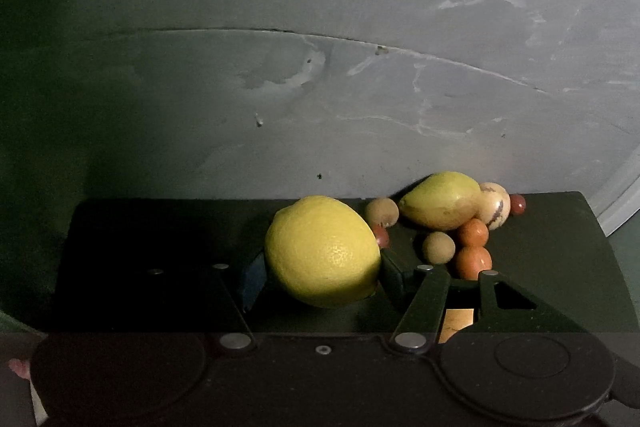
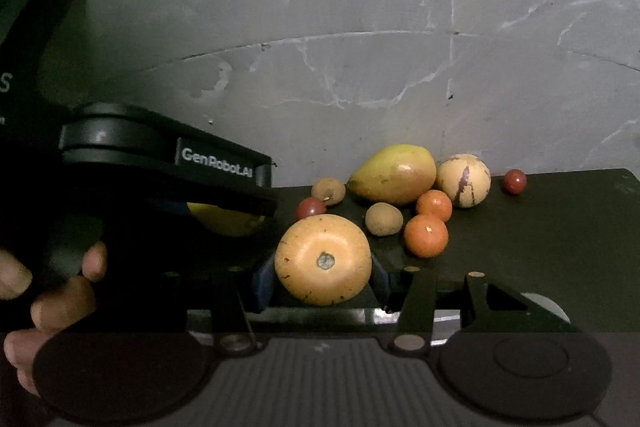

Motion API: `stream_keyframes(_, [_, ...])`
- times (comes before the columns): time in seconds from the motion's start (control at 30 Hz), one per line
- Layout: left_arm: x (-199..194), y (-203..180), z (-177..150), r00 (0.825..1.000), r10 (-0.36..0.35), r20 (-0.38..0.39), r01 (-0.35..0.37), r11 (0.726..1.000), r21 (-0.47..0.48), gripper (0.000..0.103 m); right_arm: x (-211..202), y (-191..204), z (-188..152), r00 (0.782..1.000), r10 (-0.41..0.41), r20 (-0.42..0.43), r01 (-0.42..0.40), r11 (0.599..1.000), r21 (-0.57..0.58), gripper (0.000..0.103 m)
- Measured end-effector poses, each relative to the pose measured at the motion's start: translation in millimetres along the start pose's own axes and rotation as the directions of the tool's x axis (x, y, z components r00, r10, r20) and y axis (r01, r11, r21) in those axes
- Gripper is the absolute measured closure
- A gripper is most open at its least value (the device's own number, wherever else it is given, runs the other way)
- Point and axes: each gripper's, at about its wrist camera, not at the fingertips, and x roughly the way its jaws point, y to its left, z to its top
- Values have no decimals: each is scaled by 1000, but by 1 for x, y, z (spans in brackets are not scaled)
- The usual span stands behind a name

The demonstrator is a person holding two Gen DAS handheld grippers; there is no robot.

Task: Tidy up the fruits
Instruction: 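Carry the lemon and round fruit together over the silver tray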

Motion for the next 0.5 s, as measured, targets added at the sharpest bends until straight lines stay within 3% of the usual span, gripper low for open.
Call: stream_keyframes(0.5, [-54,-13,-53,999,46,-5,-46,999,-18,42,-63,6,-32,997,71,-5,-72,995,-69,50])
